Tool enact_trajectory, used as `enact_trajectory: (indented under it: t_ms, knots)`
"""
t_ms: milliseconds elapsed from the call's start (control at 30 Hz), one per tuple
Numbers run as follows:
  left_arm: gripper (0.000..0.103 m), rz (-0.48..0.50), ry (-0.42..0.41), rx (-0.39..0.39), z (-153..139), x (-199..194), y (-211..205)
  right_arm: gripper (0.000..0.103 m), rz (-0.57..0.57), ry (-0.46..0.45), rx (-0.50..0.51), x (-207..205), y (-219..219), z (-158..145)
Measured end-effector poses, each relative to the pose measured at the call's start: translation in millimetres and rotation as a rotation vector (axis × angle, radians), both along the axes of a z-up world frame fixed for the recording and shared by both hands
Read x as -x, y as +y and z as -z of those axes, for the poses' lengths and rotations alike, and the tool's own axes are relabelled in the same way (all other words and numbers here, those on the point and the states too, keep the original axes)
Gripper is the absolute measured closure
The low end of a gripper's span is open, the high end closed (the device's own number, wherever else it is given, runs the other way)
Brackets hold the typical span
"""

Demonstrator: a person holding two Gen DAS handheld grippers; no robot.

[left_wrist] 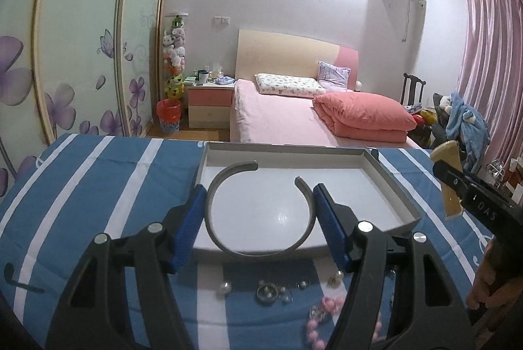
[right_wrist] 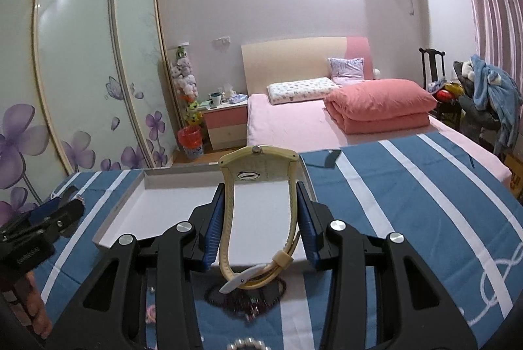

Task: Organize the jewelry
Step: 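Carry the watch with the right gripper into the grey tray while the left drops the cuff there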

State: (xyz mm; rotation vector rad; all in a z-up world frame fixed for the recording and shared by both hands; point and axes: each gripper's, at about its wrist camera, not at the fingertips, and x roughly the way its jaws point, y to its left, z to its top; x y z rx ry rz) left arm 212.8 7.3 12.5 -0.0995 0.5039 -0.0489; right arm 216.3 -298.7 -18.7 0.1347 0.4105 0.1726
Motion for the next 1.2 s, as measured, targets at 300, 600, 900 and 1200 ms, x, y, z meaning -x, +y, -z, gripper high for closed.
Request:
enact_trajectory:
  t_ms: [300,600,900,1200]
  knots:
    - [0.038,-0.004,0.042,0.005,12,-47,-6,0.061,-0.022,0.024,0.025,-35,20,4]
    - [0.038,-0.002,0.096,0.001,35,-77,-10,0.061,-0.047,0.146,-0.008,-72,28,28]
    - [0.038,0.000,0.130,0.012,48,-88,-8,0.060,-0.077,0.220,-0.015,-87,39,42]
    - [0.036,-0.016,0.110,0.006,46,-88,-6,0.046,-0.086,0.203,-0.015,-82,39,36]
